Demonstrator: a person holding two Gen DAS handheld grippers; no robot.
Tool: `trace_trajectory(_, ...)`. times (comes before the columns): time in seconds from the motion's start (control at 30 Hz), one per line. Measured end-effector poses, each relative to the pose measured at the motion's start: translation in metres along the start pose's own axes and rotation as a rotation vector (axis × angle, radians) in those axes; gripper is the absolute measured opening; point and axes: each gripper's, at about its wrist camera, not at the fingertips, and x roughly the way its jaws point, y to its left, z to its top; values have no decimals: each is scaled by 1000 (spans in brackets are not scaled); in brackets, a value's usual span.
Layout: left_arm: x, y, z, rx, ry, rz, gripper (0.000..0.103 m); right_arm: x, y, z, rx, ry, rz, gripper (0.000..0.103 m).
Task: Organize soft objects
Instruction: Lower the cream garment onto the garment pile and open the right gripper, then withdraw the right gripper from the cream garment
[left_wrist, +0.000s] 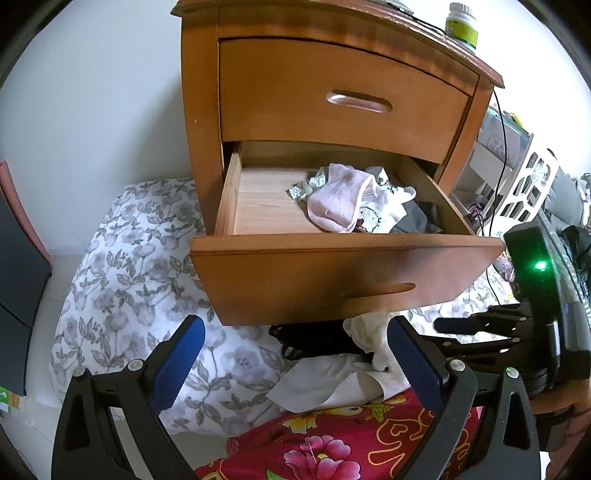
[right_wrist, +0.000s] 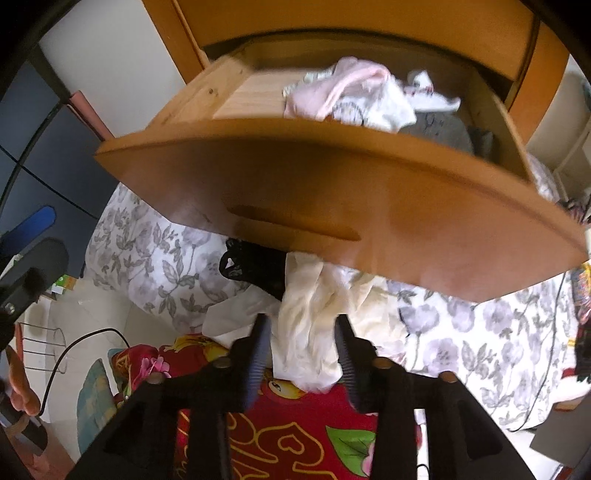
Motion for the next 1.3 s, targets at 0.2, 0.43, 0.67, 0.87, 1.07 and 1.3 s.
trace_trajectory(0.2, -8, 1, 3, -6, -23, 6, 99, -29, -5, 5, 22, -66, -42, 62)
trace_trajectory(0.43, -11, 2, 3, -10, -30, 11, 99, -56, -14, 6, 67, -125, -81, 76)
trace_trajectory(0.67, -10, 1, 3, -8, -27, 14, 99, -66, -23, -1, 122, -158, -86, 99)
trace_trajectory(0.87, -9, 1, 3, -7, -25, 17, 99, -70, -23, -6, 133, -178, -91, 103)
trace_trajectory(1.07, -5, 0, 2, -2, -14, 23, 99, -67, -27, -10, 150, -177, -94, 103)
trace_trajectory(1.3, -1, -3, 2, 7, -1, 24, 99, -62, -30, -12, 154, -169, -88, 103)
